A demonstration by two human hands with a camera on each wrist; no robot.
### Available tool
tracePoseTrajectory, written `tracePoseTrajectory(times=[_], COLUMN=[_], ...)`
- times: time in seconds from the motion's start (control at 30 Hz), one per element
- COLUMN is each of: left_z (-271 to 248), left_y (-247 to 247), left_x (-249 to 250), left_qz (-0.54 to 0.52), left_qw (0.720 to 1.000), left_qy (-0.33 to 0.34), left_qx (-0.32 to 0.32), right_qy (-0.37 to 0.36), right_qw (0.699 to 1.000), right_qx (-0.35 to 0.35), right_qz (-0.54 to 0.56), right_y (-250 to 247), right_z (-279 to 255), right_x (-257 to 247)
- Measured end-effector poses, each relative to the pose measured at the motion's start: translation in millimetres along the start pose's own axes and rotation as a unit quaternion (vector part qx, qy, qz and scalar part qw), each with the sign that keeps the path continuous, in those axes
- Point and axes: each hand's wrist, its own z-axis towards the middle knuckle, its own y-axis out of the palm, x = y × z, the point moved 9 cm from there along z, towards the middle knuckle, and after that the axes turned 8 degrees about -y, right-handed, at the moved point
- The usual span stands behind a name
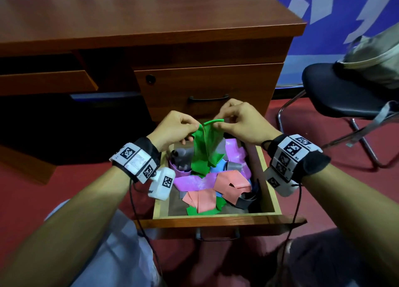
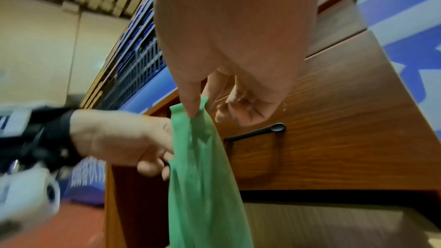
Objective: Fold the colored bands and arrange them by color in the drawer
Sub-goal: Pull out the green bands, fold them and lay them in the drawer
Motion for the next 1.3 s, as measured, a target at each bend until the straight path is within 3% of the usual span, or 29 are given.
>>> tracePoseTrajectory(times=[0.07,0.17,0.23,0.3,0.4,0.53,0.63,0.73,0.83,0.93,1.0,1.13,1.3], left_z=[-2,-11,-15,-16,-16,-29,-50,-68,-56,-35,-30,-31,-35], left_y=[-7,-8,-4,-3,-11,-39,-59,-75,-66,-44,-31,-14,-6], left_x=[4,13,15,15,17,39,59,63,54,35,19,-7,-27], left_qz=[0.129,0.342,0.402,0.407,0.347,0.115,-0.037,-0.133,-0.132,-0.075,-0.059,-0.077,-0.073], left_qw=[0.990,0.927,0.897,0.892,0.917,0.959,0.942,0.908,0.935,0.979,0.994,0.996,0.993], left_qy=[0.045,0.114,0.137,0.147,0.134,0.176,0.240,0.273,0.229,0.135,0.063,-0.043,-0.070], left_qx=[0.045,0.105,0.121,0.133,0.147,0.188,0.233,0.288,0.236,0.131,0.069,-0.012,-0.060], right_qy=[0.011,0.041,0.064,0.087,0.101,0.092,0.066,0.053,0.060,0.083,0.106,0.127,0.138], right_qw=[0.996,0.973,0.956,0.941,0.926,0.898,0.879,0.889,0.919,0.943,0.946,0.950,0.940], right_qx=[-0.007,0.011,0.049,0.070,0.065,0.099,0.121,0.120,0.084,0.030,0.012,-0.016,-0.055], right_qz=[0.084,0.225,0.283,0.320,0.359,0.420,0.457,0.438,0.380,0.321,0.306,0.285,0.307], right_y=[0,-4,-8,-7,0,-5,-17,-22,-11,14,27,47,66], right_z=[-2,-4,-3,-3,-3,3,7,7,4,-2,-9,-22,-36], right_x=[-5,-8,-4,-1,-2,-11,-21,-23,-19,-6,4,15,19])
